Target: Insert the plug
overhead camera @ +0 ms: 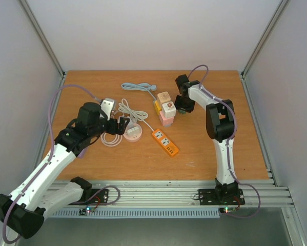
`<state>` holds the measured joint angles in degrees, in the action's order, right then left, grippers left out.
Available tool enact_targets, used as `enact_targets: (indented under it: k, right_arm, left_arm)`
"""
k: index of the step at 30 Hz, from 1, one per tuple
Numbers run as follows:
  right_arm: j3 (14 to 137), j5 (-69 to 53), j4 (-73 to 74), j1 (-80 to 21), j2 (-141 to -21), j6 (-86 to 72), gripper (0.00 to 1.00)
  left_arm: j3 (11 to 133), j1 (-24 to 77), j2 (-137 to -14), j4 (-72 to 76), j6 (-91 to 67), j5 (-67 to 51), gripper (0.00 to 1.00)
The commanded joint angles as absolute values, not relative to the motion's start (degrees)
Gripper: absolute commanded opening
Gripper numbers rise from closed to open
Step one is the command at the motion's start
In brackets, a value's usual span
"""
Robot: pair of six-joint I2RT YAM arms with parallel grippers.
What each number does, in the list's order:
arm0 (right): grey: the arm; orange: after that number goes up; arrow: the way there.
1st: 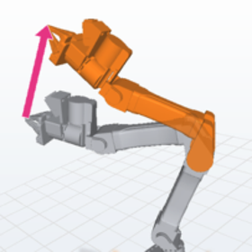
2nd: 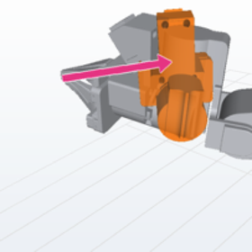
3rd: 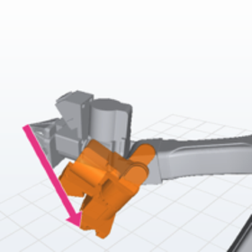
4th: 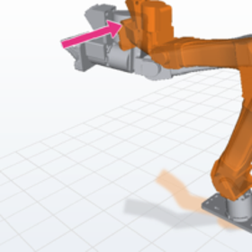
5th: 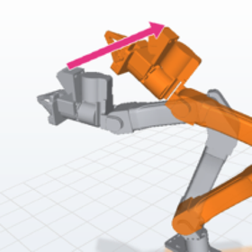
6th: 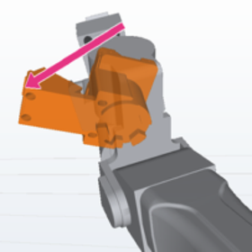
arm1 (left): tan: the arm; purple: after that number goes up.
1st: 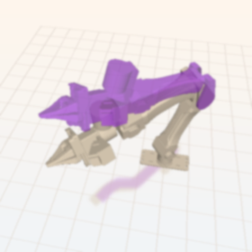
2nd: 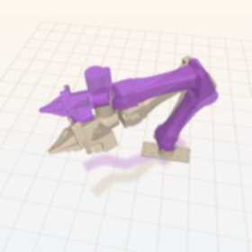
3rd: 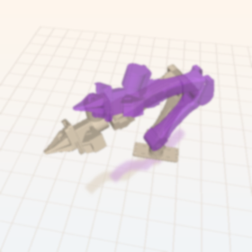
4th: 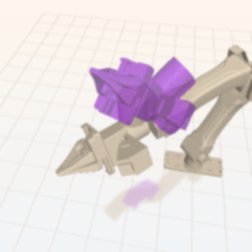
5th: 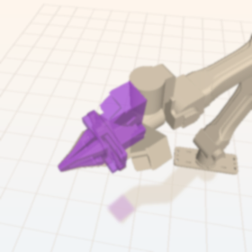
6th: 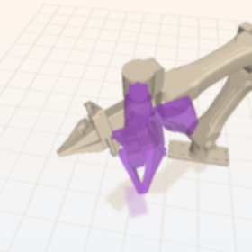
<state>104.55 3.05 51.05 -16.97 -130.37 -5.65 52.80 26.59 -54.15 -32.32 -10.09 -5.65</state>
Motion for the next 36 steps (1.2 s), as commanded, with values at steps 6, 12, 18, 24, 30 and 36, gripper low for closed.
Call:
enact_targets:
  k: [6, 12, 18, 24, 30, 36]
  right_arm:
    - [98.8, 6.6, 45.7, -16.7, -123.0, -3.9, 0.36]
    - [85.6, 5.5, 38.0, -16.7, -106.1, -1.4, 0.36]
    - [75.3, -1.4, 34.3, -17.1, -91.0, 1.7, 0.36]
    - [71.5, -8.7, 31.5, -21.7, -79.5, 8.2, 0.37]
    - [68.1, -24.0, 24.6, -29.2, -73.8, 11.6, 0.38]
    - [67.4, -27.2, 22.4, -39.3, -74.7, 18.7, 0.39]
  left_arm:
    - [52.0, 26.3, -52.9, -29.2, -9.9, -5.7, 0.99]
    - [51.9, 26.4, -53.1, -28.1, -10.2, -8.1, 0.99]
    - [52.1, 26.3, -53.9, -26.4, -10.7, -12.9, 0.99]
    - [56.1, 26.3, -56.2, -28.4, -14.6, -18.2, 1.0]
    - [61.3, 26.3, -58.1, -30.9, -19.5, -24.3, 0.99]
    - [62.5, 26.3, -61.2, -32.1, -27.1, -32.7, 0.97]
